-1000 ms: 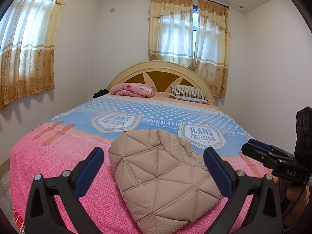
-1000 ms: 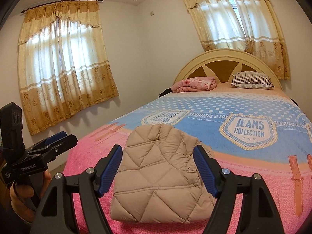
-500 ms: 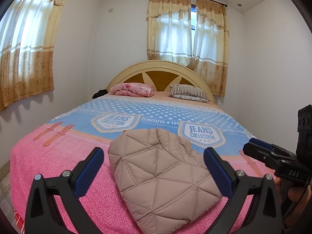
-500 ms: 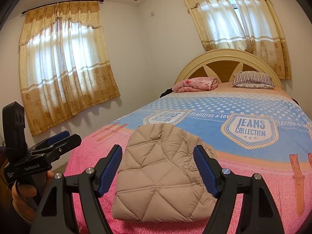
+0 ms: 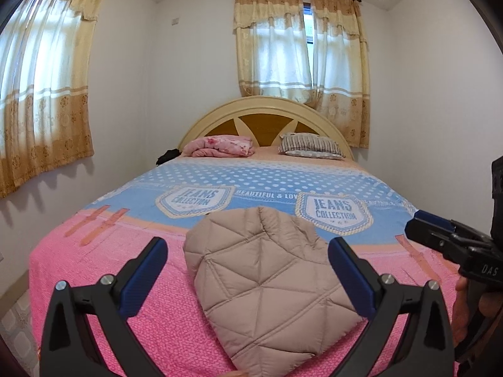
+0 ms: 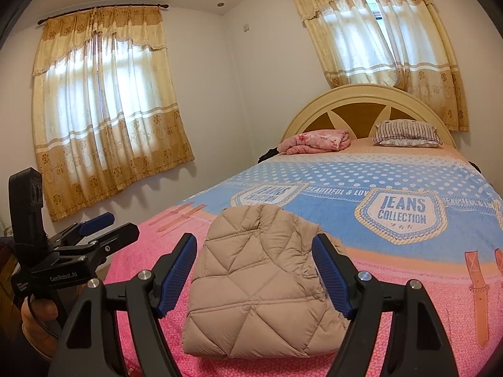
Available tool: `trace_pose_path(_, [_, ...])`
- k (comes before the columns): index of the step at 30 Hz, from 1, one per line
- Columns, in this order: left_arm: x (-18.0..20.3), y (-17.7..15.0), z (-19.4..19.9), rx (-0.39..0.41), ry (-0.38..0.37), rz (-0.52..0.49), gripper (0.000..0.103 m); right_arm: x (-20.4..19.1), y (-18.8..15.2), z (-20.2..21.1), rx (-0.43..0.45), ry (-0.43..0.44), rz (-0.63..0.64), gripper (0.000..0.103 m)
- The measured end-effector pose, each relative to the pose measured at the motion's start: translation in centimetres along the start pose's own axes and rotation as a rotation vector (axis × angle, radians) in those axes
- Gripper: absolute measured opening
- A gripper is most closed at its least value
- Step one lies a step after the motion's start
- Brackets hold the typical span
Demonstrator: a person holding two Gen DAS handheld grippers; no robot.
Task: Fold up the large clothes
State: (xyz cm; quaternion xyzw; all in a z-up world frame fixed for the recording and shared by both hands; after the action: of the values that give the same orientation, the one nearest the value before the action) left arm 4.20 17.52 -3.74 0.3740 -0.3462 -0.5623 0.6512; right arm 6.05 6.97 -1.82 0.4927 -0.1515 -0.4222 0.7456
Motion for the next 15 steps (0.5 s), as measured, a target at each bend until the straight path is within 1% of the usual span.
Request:
trace_pose_path(3, [0.2, 0.1, 0.3, 0.007, 0.013, -0.008, 0.103, -0.2, 0.0, 0.3, 0.005, 0.004, 0.006, 0.076])
trace_pose_path(10, [0.1, 0.2, 0.4, 0.01, -0.005, 0.003, 0.103, -1.0, -0.1, 0.5, 0.003, 0.014, 0.029, 0.076])
trace_pose_path(12, [0.1, 0.1, 0.5, 0.021, -0.013, 0.008, 0.103, -1.1, -0.2, 0.6, 0.004, 0.016, 0.036, 0.076])
trace_pose_path(13, [0.0, 0.1, 0.7, 0.036, -0.002, 0.013, 0.103, -1.2, -0.2, 0.6, 0.006, 0.016, 0.038, 0.076])
trace_pose_path(15, [0.1, 0.1, 0.8, 0.045, -0.006, 0.001, 0.103, -1.1, -0.2, 0.7, 0.007, 0.018, 0.038, 0.076])
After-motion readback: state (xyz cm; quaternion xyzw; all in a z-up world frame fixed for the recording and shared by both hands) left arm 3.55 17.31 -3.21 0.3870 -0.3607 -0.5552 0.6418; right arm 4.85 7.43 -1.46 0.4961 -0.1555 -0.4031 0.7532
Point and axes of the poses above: each gripper's, at about its wrist camera, not at the fingertips, and z roughly against the way its jaws point, x to its right, y to its top, the point moved 6 cm from there along -z, roughly the way its jaws point, and after that the axes turned 9 degrees about -x, right-handed, at the moved point
